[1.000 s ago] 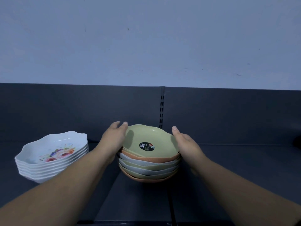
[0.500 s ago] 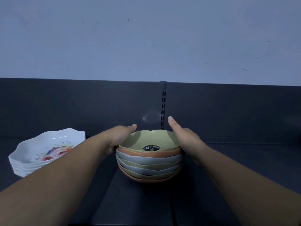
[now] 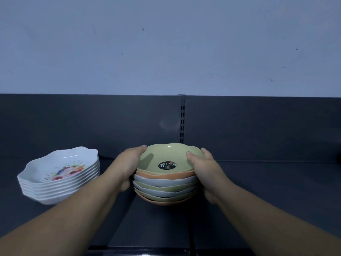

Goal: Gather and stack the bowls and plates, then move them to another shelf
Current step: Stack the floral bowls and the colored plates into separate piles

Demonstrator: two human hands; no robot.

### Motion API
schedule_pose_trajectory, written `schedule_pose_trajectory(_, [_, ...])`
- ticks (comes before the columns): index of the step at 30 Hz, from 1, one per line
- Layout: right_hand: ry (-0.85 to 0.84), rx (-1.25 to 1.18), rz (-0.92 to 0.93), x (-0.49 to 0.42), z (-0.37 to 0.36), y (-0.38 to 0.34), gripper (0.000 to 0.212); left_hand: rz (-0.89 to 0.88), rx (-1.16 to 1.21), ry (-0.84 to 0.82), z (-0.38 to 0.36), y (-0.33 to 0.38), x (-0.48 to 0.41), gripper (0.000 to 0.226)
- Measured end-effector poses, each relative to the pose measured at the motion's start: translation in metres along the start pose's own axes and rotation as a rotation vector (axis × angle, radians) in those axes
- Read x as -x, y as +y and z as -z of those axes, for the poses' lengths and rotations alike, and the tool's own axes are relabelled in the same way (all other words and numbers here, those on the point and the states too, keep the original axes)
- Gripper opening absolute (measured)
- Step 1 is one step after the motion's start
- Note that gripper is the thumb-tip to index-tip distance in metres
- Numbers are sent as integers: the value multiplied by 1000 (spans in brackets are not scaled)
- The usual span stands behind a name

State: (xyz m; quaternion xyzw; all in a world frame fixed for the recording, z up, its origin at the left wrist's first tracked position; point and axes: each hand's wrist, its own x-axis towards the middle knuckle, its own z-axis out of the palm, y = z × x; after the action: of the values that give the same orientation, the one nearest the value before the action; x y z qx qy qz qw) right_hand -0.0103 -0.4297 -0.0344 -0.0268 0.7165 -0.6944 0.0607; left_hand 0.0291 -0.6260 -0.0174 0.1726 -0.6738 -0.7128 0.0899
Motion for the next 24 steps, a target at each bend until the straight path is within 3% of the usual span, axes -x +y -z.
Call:
schedule_pose_trajectory(3, [-16, 2, 76, -1, -4, -4, 63, -87, 64, 123, 4, -4, 6, 69])
schedule_pose_trajectory(10, [-36, 51, 88, -7, -9, -6, 48, -146, -80, 266, -1, -17, 14, 63])
schedule_pose_trajectory(14, [-24, 68, 28, -5, -8, -12, 64, -45, -104, 237, 7, -13, 8, 64])
schedule_pose_trajectory(19, [48, 79, 23, 7, -24, -13, 75, -35, -45, 155, 18, 0, 0, 37])
schedule_pose_trajectory(24, [104, 264, 132, 6, -39, -11, 80, -6, -54, 56, 20, -1, -13, 49])
